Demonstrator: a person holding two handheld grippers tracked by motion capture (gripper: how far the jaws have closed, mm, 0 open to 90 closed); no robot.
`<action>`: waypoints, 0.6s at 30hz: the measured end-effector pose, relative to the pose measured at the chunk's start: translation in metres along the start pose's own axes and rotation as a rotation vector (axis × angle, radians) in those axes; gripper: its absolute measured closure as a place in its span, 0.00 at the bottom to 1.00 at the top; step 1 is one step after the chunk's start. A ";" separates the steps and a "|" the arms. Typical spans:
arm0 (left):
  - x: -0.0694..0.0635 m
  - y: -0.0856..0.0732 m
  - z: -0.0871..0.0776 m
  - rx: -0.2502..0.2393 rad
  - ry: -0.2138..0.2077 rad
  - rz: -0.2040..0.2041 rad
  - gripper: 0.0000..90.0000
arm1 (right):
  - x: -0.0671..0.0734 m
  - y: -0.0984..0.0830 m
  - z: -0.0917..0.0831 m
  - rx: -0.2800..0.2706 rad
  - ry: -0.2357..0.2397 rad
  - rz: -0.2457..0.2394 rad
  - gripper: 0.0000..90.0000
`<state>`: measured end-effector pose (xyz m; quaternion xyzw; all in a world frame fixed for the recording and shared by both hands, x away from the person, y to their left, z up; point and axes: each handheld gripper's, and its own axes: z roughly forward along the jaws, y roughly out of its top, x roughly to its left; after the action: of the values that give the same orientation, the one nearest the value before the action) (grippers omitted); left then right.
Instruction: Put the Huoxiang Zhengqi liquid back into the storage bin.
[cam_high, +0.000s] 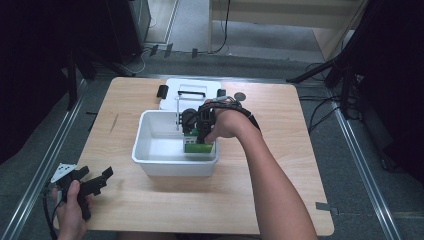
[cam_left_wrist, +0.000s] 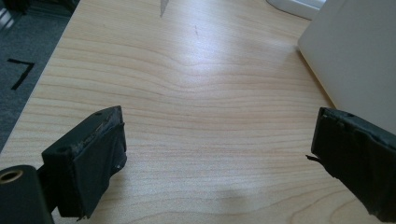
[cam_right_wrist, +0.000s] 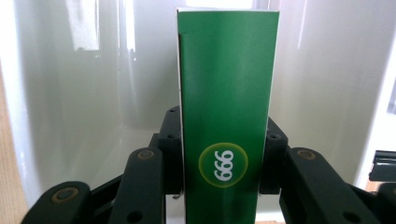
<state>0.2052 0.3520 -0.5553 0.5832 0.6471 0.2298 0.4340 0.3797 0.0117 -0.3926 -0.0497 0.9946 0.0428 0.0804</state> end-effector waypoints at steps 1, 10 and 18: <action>0.000 0.000 0.000 0.000 0.000 -0.001 0.04 | 0.000 0.001 0.002 0.005 0.003 -0.001 0.70; 0.000 0.000 0.000 -0.002 0.000 -0.003 0.04 | -0.008 -0.004 0.001 -0.020 0.001 0.042 0.68; 0.000 0.000 0.000 -0.003 0.001 -0.003 0.04 | -0.009 -0.010 -0.011 -0.056 -0.016 0.098 0.58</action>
<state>0.2051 0.3521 -0.5554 0.5816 0.6479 0.2302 0.4348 0.3877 0.0020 -0.3811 -0.0027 0.9936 0.0748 0.0848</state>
